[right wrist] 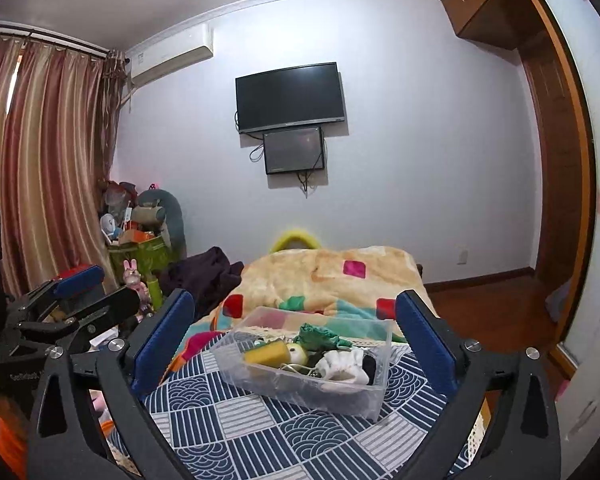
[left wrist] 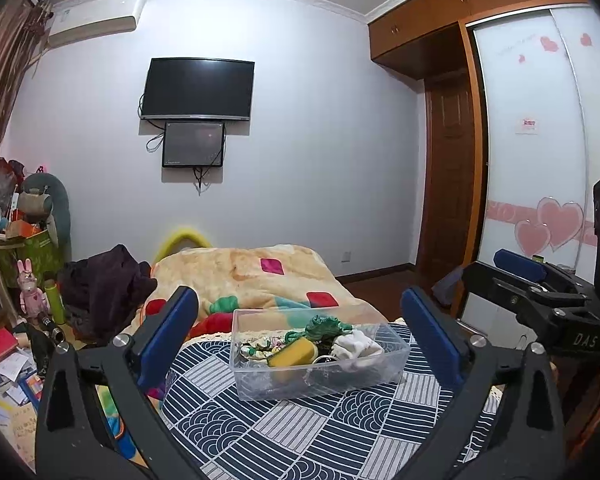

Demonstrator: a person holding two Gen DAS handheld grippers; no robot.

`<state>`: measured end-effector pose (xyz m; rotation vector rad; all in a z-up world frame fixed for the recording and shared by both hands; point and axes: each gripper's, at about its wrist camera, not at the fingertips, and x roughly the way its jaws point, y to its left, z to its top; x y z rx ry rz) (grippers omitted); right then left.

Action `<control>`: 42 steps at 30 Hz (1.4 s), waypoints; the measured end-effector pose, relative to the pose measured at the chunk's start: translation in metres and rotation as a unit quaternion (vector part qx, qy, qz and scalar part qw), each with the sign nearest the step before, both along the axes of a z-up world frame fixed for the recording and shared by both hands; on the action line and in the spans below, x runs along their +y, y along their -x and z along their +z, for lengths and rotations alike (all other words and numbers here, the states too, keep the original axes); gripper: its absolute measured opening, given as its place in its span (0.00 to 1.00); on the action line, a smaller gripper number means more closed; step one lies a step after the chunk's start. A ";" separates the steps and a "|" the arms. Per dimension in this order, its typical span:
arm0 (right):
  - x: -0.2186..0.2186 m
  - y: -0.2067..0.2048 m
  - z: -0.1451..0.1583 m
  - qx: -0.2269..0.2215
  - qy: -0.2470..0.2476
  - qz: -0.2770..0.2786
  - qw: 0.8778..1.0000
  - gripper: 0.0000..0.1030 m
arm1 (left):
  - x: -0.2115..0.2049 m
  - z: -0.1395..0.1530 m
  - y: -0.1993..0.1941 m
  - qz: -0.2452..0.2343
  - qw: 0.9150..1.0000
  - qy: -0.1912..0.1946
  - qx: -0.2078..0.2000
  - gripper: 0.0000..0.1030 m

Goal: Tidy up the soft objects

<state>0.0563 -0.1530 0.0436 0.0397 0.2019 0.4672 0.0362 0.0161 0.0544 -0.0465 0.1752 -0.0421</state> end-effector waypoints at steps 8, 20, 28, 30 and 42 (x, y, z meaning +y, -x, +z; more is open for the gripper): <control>-0.002 0.004 -0.004 -0.002 0.003 0.000 1.000 1.00 | 0.003 -0.004 -0.004 0.008 1.000 0.004 0.008 1.00; -0.002 0.005 -0.004 0.000 0.006 0.001 1.000 1.00 | 0.005 -0.006 -0.006 0.008 1.000 0.006 0.013 1.00; -0.002 0.006 -0.005 0.001 0.006 0.001 1.000 1.00 | 0.005 -0.005 -0.005 0.009 1.000 0.005 0.012 1.00; -0.002 0.007 -0.004 0.001 0.005 0.002 1.000 1.00 | 0.005 -0.006 -0.005 0.008 1.000 0.006 0.013 1.00; -0.002 0.007 -0.004 0.000 0.006 0.001 1.000 1.00 | 0.004 -0.005 -0.002 -0.002 1.000 0.003 0.012 1.00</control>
